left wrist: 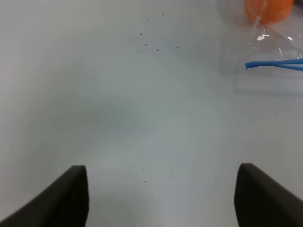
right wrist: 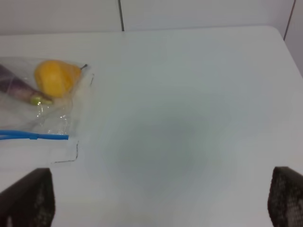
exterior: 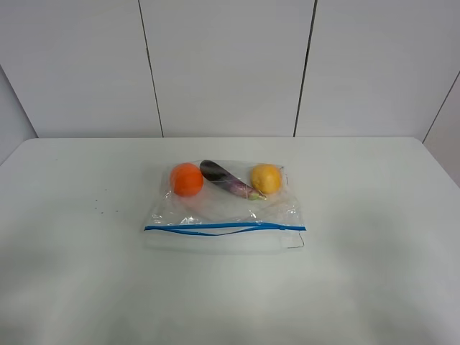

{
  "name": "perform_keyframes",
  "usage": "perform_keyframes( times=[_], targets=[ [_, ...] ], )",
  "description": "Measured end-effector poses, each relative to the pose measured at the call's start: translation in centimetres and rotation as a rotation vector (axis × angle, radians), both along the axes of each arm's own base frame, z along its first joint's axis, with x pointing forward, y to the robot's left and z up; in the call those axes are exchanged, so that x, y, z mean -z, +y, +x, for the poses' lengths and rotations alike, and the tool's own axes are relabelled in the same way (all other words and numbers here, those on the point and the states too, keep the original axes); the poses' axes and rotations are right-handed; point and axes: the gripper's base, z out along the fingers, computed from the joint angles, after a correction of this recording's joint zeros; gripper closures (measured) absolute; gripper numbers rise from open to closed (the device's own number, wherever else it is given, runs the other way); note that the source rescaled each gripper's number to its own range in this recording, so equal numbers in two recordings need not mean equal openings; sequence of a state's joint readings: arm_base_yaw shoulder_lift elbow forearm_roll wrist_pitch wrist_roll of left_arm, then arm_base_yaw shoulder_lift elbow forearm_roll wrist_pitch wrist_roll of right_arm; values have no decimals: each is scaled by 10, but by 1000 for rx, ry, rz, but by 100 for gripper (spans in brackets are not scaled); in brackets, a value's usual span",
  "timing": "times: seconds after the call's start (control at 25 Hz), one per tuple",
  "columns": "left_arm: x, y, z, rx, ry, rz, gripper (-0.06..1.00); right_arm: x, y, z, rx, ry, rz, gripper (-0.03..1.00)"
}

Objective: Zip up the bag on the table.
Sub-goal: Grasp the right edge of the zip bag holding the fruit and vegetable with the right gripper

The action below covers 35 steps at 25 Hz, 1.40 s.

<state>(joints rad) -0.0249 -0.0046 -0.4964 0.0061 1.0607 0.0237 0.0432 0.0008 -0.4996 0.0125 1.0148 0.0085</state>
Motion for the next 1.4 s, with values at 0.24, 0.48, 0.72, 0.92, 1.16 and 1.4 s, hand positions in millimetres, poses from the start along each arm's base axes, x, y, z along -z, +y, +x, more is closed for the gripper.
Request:
perform_keyframes(
  times=[0.24, 0.48, 0.72, 0.92, 1.16, 1.4],
  targets=[
    [0, 0, 0, 0, 0, 0, -4, -1, 0, 1, 0, 4, 0, -3],
    [0, 0, 0, 0, 0, 0, -4, -34, 2, 40, -2, 99, 1, -3],
    [0, 0, 0, 0, 0, 0, -4, -56, 8, 124, -22, 355, 6, -3],
    [0, 0, 0, 0, 0, 0, -4, -39, 19, 202, -60, 545, 80, -3],
    [0, 0, 0, 0, 0, 0, -4, 25, 34, 265, -133, 753, 201, -3],
    [0, 0, 0, 0, 0, 0, -4, 89, 48, 301, -219, 866, 315, -3]
  ],
)
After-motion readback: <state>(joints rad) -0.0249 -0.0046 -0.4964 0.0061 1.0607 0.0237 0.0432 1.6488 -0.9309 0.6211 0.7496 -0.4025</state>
